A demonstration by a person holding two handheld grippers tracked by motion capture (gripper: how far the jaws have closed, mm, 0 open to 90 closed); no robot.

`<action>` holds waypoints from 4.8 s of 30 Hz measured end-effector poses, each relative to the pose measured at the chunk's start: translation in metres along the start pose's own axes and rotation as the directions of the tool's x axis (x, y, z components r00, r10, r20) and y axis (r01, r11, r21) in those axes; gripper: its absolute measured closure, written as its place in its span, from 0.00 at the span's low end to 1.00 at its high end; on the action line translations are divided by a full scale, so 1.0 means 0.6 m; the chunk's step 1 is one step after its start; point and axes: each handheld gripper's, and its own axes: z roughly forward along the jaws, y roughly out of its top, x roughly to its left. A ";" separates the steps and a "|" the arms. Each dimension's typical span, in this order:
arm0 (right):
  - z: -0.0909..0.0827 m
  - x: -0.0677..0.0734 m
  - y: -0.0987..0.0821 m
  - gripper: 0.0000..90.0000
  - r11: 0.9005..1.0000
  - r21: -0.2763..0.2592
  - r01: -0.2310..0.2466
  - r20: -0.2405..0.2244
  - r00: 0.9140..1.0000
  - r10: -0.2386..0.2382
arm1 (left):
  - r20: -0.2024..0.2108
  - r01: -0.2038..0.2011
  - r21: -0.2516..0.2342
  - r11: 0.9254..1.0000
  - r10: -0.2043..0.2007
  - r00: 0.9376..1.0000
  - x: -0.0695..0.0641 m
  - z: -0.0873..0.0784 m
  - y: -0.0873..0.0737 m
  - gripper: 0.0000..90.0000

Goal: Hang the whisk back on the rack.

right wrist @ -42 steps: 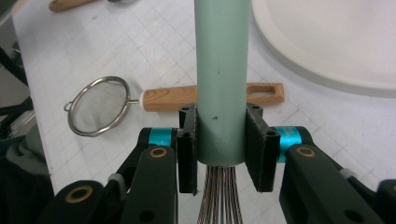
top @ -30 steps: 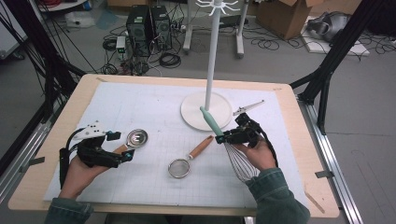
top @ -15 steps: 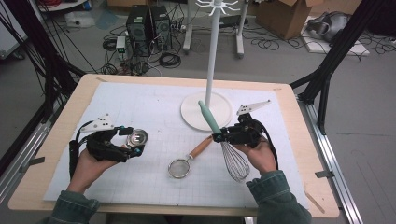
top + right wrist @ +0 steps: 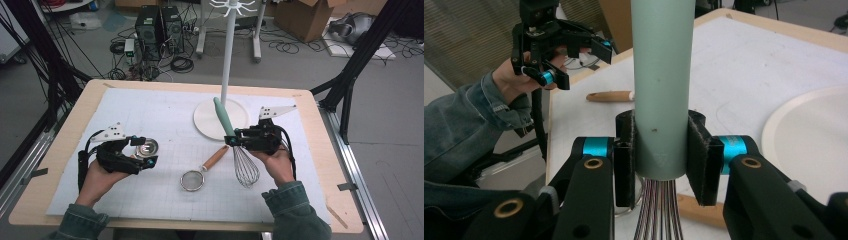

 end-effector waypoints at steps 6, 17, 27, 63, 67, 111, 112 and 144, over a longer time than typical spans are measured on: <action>0.016 0.012 0.008 0.77 0.999 -0.003 0.033 -0.021 0.999 -0.034 | 0.036 -0.017 -0.017 1.000 0.017 0.999 -0.011 0.009 0.017 0.17; 0.046 0.038 0.028 0.77 0.992 -0.008 0.125 -0.076 0.989 -0.126 | 0.166 -0.048 -0.075 0.996 0.060 0.984 -0.036 0.029 0.087 0.30; 0.078 0.060 0.048 0.77 0.985 -0.017 0.174 -0.115 0.978 -0.174 | 0.258 -0.034 -0.124 0.992 0.065 0.964 -0.047 0.042 0.158 0.40; 0.087 0.125 0.081 0.74 0.947 0.012 0.321 0.032 0.946 -0.322 | 0.271 -0.079 -0.122 0.989 0.110 0.956 -0.108 0.067 0.223 0.74; 0.086 0.120 0.083 0.77 0.953 0.014 0.303 0.021 0.953 -0.303 | 0.255 -0.102 -0.127 0.987 0.132 0.958 -0.110 0.065 0.223 0.73; 0.031 -0.006 0.261 0.77 0.976 -0.088 0.201 0.029 0.980 -0.199 | -0.034 -0.079 -0.146 0.986 0.075 0.997 -0.026 -0.066 0.055 0.27; 0.031 -0.010 0.265 0.77 0.976 -0.088 0.200 0.031 0.980 -0.198 | -0.035 -0.077 -0.146 0.986 0.072 0.997 -0.025 -0.066 0.052 0.26; 0.005 -0.086 0.296 0.77 0.985 -0.113 0.131 0.064 0.990 -0.124 | -0.068 -0.057 -0.105 0.993 0.050 0.996 -0.015 -0.059 0.011 0.23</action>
